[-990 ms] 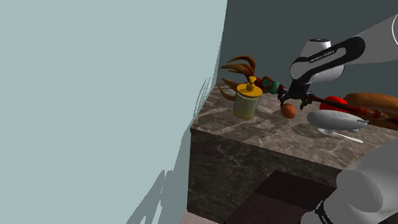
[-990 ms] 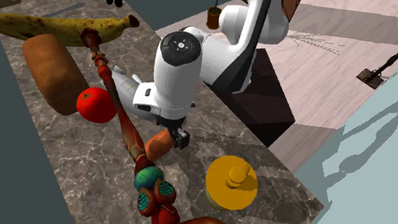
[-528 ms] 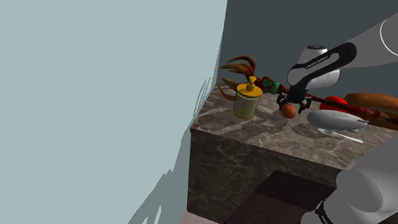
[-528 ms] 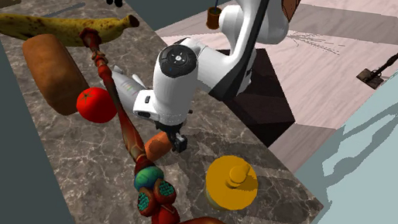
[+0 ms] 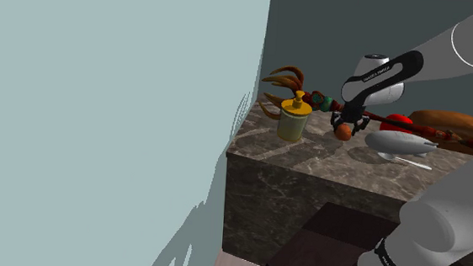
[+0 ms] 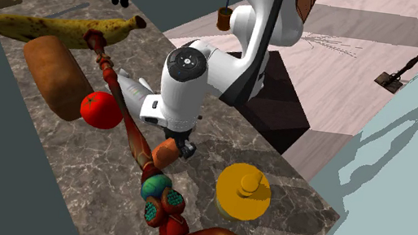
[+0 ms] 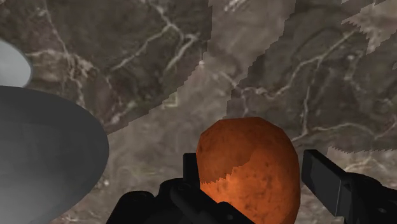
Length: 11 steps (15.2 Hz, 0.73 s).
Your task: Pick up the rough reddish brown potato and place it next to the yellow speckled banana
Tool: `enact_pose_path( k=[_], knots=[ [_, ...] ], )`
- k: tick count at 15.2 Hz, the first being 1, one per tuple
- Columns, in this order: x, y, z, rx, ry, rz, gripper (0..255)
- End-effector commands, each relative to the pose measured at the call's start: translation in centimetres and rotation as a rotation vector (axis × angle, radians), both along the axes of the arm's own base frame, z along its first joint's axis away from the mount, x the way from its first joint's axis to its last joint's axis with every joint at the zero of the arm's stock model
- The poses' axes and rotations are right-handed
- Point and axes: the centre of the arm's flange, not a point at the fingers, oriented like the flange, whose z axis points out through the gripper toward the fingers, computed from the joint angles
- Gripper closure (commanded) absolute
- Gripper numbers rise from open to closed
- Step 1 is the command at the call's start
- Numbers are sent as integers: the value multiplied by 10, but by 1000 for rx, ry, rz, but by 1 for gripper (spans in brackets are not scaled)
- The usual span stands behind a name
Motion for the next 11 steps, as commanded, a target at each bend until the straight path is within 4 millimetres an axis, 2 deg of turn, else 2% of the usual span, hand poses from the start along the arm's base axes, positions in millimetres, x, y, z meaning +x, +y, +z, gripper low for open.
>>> enact_pose_path(
  k=[1, 7, 11],
  knots=[
    [0, 0, 0, 0, 1, 0, 255],
    [0, 0, 0, 0, 0, 0, 255],
    [0, 0, 21, 0, 0, 0, 255]
  ],
)
